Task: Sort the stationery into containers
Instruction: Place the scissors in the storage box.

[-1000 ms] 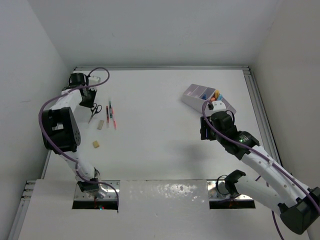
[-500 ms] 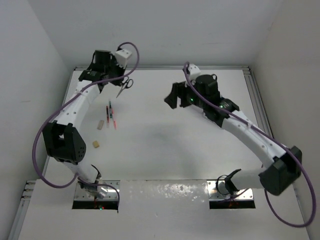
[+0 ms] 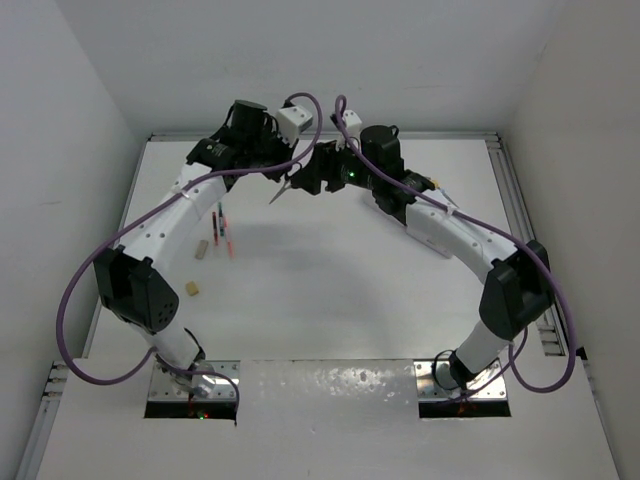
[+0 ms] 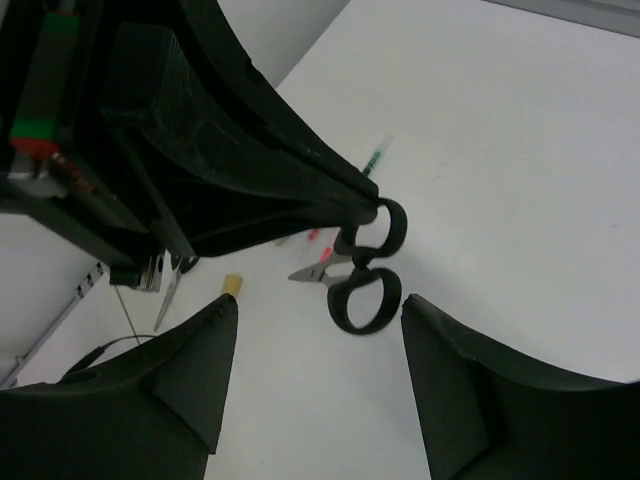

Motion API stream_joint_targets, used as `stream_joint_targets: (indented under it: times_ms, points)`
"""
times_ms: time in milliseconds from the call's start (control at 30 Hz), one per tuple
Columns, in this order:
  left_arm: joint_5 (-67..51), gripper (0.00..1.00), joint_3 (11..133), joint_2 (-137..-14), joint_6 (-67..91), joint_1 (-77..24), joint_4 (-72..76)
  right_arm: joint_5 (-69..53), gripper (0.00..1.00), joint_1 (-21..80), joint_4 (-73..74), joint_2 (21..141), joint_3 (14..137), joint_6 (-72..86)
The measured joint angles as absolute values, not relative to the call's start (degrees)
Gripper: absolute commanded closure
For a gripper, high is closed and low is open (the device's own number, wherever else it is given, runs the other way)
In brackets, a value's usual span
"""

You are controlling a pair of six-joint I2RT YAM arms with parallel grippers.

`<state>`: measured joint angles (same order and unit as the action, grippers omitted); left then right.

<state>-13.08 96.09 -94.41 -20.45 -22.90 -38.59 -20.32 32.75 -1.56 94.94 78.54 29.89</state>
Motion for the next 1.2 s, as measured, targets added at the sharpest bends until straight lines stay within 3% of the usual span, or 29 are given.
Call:
stream_joint_targets:
  times_ms: [100,133,333,400,500,533,567,600,633,767,967,1200]
  points:
    - [-13.3,1.0,97.5,-94.8,-20.4,-24.1,-39.5,-21.1,0.41,32.8,-3.4,95.6,78.5,30.5]
    - [-13.3,1.0,97.8,-94.9,-20.4,-24.4,-39.7,-21.2,0.5,32.8,-4.0,95.9,78.4,30.7]
    - [-13.6,1.0,98.7,-95.0,-20.1,-25.0,-41.9,-21.3,0.77,32.3,-6.3,97.9,77.5,32.4]
    - [-14.0,1.0,99.4,-95.2,-19.8,-25.1,-42.7,-21.3,1.0,32.3,-7.0,98.3,77.0,32.8]
    - [-14.2,1.0,100.4,-95.7,-19.7,-25.1,-43.7,-21.1,1.0,31.9,-7.9,98.3,76.4,34.1]
    - [-14.2,0.93,100.6,-95.9,-19.6,-25.1,-43.6,-21.0,1.0,31.8,-8.0,98.3,76.4,34.3]
    - [-14.2,0.73,100.8,-95.9,-19.6,-25.1,-43.6,-20.9,1.0,31.7,-8.1,98.3,76.4,34.7]
    - [-14.1,0.42,101.0,-96.0,-19.5,-25.1,-43.6,-20.4,1.0,31.6,-8.1,98.3,76.4,35.0]
    - [-12.9,0.01,101.3,-96.1,-19.8,-25.1,-43.5,-19.8,1.0,31.5,-7.6,98.3,76.4,35.1]
    - [-12.4,0.0,105.4,-97.1,-17.1,-21.8,-44.0,-11.8,1.0,30.4,-2.0,97.6,76.3,34.7]
    - [-7.9,0.0,111.0,-96.2,-14.8,-14.0,-44.4,11.4,1.0,26.6,6.6,95.0,76.4,30.9]
    - [4.0,0.0,92.9,-86.9,-15.7,-4.1,-43.6,32.3,1.0,22.0,10.9,95.5,76.8,28.5]
